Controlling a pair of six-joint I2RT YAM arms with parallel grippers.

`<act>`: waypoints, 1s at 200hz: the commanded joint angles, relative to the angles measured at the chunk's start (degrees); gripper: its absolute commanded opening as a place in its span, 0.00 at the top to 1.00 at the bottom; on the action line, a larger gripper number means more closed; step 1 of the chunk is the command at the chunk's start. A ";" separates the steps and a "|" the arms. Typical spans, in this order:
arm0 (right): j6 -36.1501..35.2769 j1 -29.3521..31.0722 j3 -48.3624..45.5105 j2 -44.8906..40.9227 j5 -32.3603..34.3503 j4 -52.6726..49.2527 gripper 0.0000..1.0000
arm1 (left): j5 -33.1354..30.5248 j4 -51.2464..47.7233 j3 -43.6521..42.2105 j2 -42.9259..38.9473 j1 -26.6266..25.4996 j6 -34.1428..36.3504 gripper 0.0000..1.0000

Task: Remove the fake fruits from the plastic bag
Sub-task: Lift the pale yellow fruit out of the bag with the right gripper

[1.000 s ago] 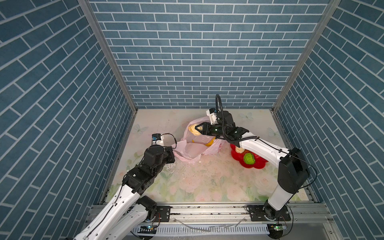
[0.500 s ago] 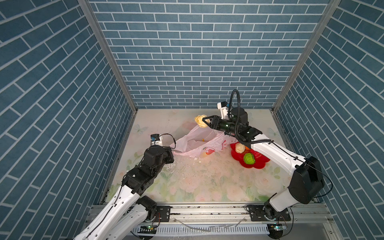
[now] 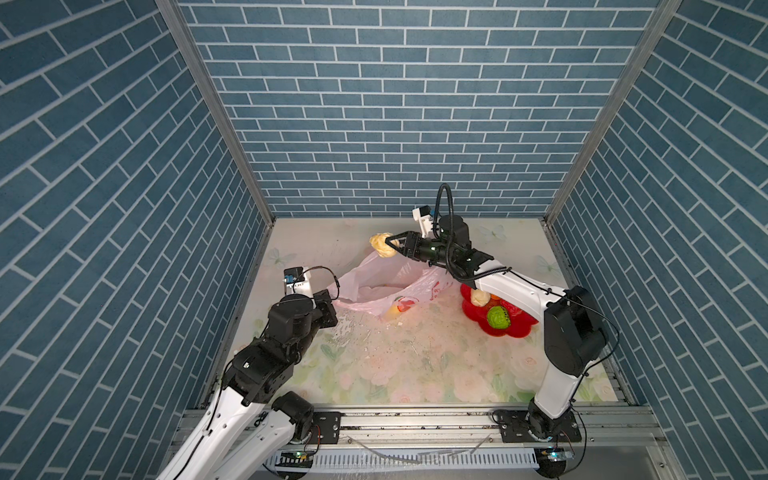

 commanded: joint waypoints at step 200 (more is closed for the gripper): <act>-9.13 -11.64 9.10 -19.65 0.97 -26.52 1.00 | -5.30 -1.87 -1.84 -1.78 -0.20 -0.93 0.97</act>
